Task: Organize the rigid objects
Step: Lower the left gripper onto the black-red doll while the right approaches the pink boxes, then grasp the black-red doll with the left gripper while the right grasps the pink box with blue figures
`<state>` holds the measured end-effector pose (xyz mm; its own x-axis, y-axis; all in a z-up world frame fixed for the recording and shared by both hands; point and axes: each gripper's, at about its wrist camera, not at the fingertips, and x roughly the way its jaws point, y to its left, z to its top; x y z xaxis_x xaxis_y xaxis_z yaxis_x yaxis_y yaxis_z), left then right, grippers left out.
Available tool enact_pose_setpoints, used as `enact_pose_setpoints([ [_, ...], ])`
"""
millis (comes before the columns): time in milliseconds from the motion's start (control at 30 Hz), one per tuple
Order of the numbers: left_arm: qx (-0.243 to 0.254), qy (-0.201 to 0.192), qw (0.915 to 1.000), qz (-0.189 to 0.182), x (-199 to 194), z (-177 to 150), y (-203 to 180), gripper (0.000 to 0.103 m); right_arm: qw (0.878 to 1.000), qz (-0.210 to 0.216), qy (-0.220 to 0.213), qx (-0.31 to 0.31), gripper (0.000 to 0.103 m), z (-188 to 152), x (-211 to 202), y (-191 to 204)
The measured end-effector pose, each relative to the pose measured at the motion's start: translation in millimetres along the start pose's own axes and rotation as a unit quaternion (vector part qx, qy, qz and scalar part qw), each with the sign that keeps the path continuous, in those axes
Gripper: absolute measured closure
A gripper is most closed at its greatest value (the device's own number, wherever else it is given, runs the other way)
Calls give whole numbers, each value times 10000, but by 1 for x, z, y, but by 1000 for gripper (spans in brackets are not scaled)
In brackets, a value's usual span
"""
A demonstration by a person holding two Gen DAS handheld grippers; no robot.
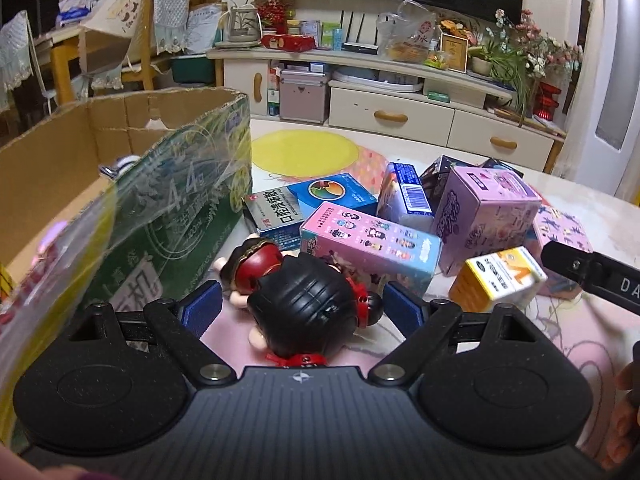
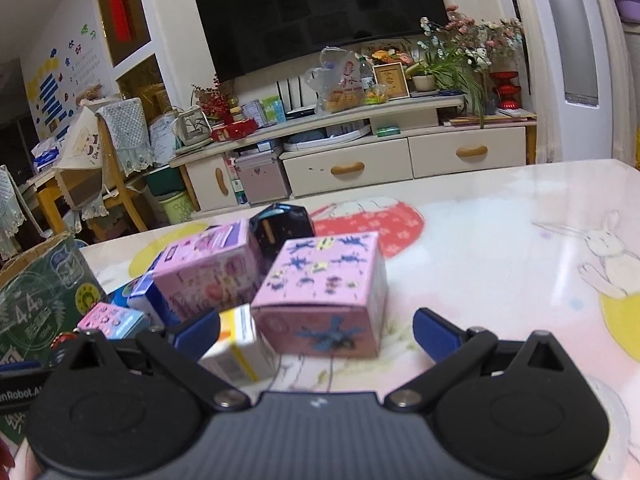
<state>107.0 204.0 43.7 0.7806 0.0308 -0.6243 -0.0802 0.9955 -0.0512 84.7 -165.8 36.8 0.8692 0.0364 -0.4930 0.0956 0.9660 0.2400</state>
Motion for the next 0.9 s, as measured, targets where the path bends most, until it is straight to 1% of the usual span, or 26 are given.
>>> enact_pose_setpoints([
  [133,-140,41,9999,-62,5,5,0,0,10000,2,-20,67,1,6,11,-2],
  [167,-201,6,9998,91,7,6,1,0,10000,-28,-5,56,1,8,14,-3],
  [233,-234,25,9997,25,10,7,1,0,9999,-101,30,27,1,10,20,-4],
  [433,-396,330,9986,-114,19,3,1,0,9998,-161,94,40,1,11,25,-13],
  [567,-297,358,9989,-55,17,1,-4,0,9993,-352,90,-13,1,10,24,-16],
  [733,-268,396,9989,-29,24,6,-6,0,9997,-237,59,-18,1,10,25,-15],
  [900,-261,392,9989,-39,26,7,-6,0,9995,-266,89,-148,1,11,31,-11],
])
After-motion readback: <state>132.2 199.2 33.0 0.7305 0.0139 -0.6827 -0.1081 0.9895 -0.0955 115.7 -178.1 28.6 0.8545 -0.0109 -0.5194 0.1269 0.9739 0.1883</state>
